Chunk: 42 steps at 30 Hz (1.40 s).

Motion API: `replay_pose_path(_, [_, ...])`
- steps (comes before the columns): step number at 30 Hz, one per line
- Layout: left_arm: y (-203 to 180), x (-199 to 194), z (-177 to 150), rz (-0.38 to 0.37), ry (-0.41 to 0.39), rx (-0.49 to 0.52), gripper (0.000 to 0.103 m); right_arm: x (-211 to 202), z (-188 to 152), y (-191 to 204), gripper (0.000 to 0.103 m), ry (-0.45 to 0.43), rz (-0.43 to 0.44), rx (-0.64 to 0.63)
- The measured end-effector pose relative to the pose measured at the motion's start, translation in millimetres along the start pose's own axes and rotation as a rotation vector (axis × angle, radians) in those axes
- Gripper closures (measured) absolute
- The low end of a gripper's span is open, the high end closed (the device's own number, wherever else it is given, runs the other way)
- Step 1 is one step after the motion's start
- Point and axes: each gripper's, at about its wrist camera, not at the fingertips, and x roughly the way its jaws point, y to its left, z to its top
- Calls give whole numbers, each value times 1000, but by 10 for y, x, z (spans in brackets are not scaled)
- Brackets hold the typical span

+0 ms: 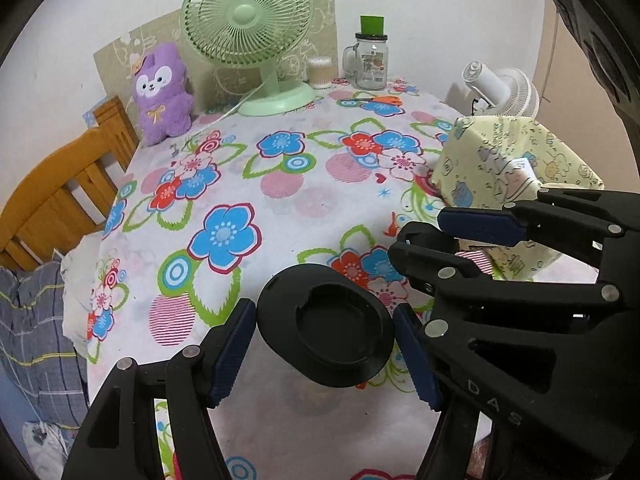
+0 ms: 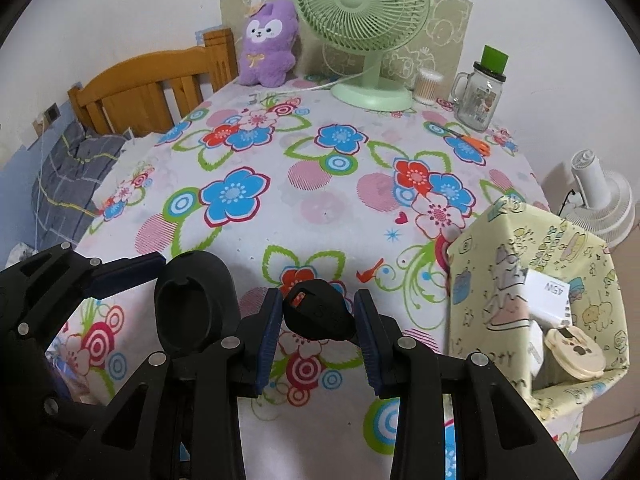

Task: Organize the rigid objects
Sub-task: 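Carry the black lid and black key in both grippers over the yellow box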

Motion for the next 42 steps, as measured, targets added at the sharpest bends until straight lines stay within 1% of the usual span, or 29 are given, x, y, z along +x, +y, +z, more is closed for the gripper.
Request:
replay_pose_path(4, [-61,-109,36,4,-14,9,31,-123,6,-39,64,-12,11,-1])
replay_pose_path(10, [-165,-237,117,1,-40,15,31,-317,23,-123,64,-36,-3,-6])
replay_pose_path(20, [-356,-314,256,1,-69,36,31,-490,33,-317,64,-61,-18,8])
replay_pose_path(31, [-724,-273,501,-8,-88,71,31,-583,31,-761,64,-83,-39,40])
replay_pose_path(42, [-1127,-136,688,-42,-79,119,31,-604,-66,-1220,64,-85,-73,97])
